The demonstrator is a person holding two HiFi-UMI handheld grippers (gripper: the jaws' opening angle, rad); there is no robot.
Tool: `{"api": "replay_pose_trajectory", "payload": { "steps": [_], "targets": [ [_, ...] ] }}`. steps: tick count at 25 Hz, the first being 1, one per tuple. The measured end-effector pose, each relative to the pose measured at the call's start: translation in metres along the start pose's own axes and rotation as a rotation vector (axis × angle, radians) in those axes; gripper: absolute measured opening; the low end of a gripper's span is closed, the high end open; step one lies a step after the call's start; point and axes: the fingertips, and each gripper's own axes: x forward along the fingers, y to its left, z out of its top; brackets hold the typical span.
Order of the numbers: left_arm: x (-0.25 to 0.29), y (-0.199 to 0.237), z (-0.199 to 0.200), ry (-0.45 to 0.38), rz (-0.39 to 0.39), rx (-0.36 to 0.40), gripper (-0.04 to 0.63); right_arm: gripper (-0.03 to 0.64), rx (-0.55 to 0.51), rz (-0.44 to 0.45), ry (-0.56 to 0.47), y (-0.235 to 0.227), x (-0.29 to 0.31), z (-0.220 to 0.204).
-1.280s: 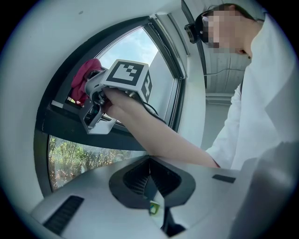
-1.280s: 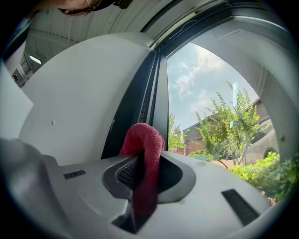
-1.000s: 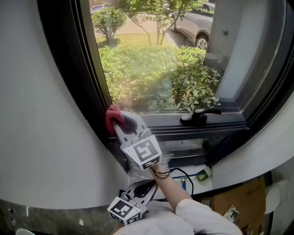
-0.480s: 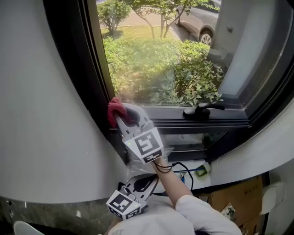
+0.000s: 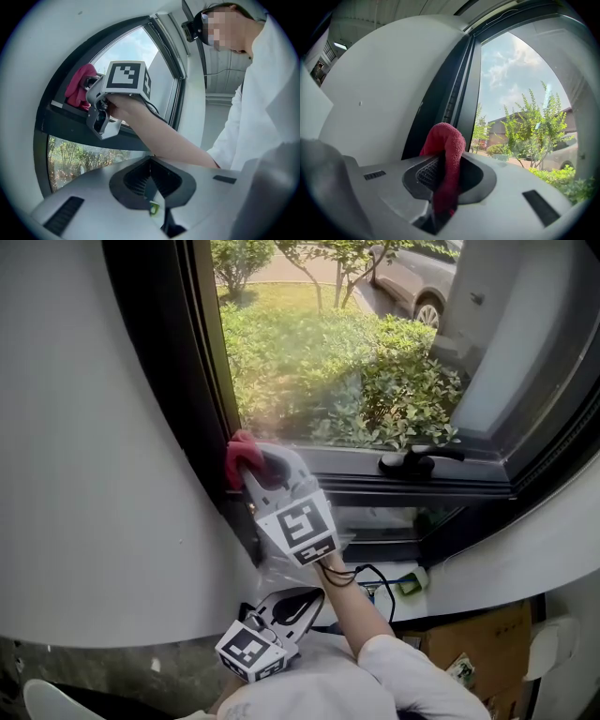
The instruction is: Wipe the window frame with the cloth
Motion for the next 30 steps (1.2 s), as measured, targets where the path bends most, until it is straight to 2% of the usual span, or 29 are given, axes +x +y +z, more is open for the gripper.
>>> {"api": "replay_pose_trajectory", "payload": {
  "steps": [7,12,16,22,30],
  "targets": [
    [-0.001,-0.001,-0.003,0.007,0.000,-0.006,0.011,0.069,-0.037,-0.010,0.056,0.003,-0.001,-0.008],
    [-0.005,-0.002,-0.004,0.020,-0.006,-0.004,0.011,0.071,-0.069,-0.126,0.041,-0.001,-0.008,-0.004],
    [-0.012,0.004,-0.009,0.033,0.014,-0.019,0.009,0.070,0.012,-0.196,0.040,-0.010,-0.018,0.003],
    [-0.014,0.006,-0.012,0.033,0.002,-0.034,0.009,0.069,-0.032,-0.255,0.134,-0.018,-0.007,-0.019],
    [-0.016,0.015,-0.011,0.033,0.016,-0.036,0.010,0.069,-0.090,-0.248,0.261,-0.017,-0.004,-0.033]
  ]
}}
